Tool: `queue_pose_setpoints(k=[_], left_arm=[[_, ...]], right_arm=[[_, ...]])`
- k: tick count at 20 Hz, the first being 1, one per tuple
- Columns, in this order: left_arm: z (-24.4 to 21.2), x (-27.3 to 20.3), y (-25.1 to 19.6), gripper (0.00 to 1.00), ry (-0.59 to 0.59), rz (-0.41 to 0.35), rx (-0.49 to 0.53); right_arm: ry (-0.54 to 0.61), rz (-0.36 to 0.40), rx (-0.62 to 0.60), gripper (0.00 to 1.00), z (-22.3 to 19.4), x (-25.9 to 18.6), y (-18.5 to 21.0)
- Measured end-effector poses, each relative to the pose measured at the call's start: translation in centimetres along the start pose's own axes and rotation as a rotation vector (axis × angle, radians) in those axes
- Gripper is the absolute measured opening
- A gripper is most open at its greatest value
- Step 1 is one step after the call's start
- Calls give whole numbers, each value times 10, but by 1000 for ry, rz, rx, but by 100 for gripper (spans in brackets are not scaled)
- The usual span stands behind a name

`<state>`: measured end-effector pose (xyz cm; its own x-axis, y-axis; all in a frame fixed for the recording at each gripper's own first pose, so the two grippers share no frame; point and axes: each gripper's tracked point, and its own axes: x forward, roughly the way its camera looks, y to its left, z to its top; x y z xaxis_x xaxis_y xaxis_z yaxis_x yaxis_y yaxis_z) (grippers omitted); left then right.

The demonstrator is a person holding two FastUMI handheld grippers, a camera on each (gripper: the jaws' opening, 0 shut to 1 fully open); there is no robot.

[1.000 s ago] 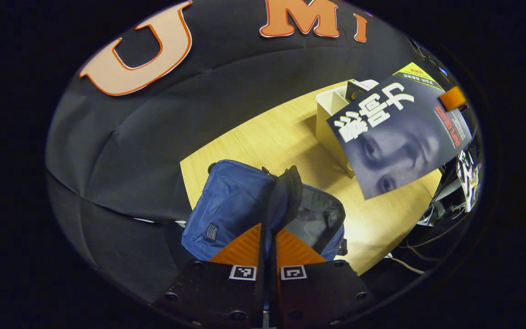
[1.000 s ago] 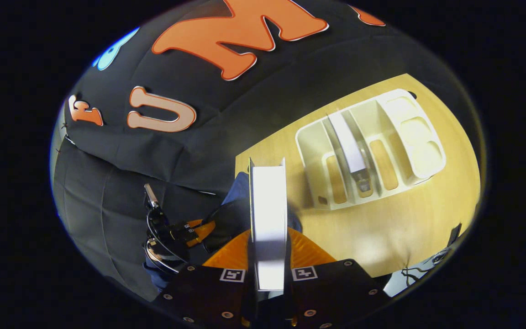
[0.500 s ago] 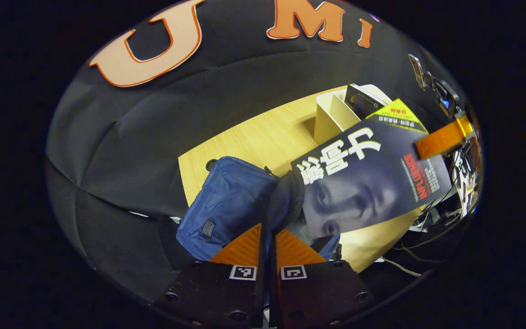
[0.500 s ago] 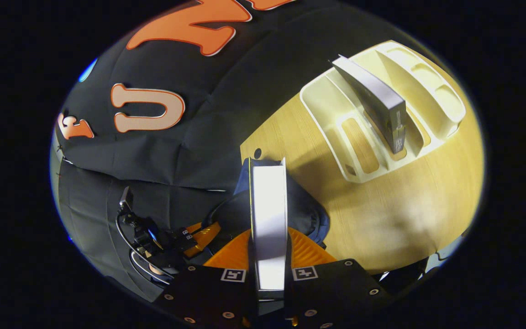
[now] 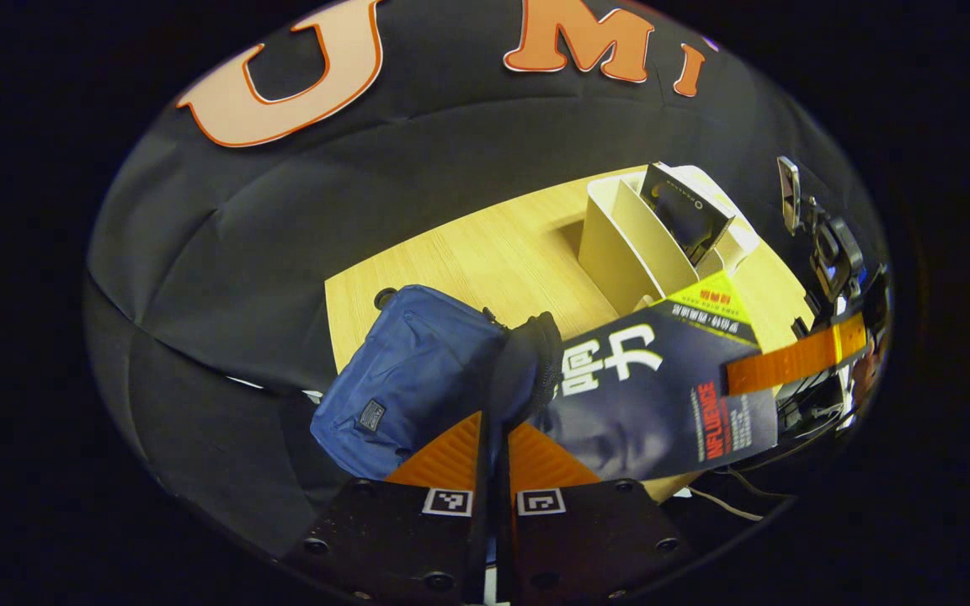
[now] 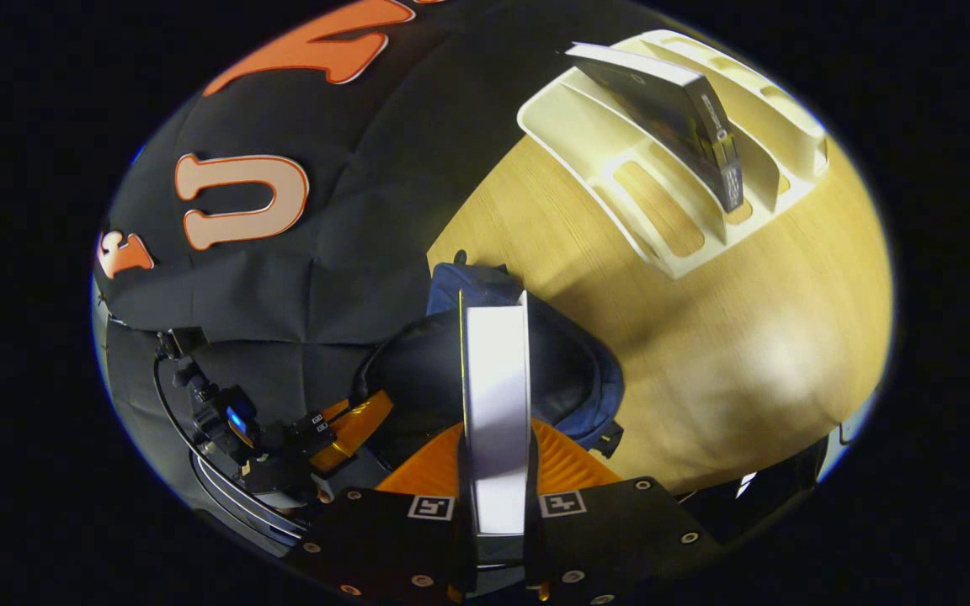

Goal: Open the schoolbag, grab two books from the bookshelf and put them into the schoolbag.

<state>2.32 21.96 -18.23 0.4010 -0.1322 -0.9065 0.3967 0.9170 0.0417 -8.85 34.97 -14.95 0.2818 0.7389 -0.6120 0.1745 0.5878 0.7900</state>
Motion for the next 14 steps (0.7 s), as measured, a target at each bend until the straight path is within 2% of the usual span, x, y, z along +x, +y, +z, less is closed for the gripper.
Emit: queue_pose_setpoints(k=[9,14], left_arm=[[-7,-4,-13,5,-20,-9,-1],[-11,-5,-18,4,-32,-1,18]], right_arm=[[-24,31,-7,22,-4,76,4],[-26,94,46,22,-7,113,9]])
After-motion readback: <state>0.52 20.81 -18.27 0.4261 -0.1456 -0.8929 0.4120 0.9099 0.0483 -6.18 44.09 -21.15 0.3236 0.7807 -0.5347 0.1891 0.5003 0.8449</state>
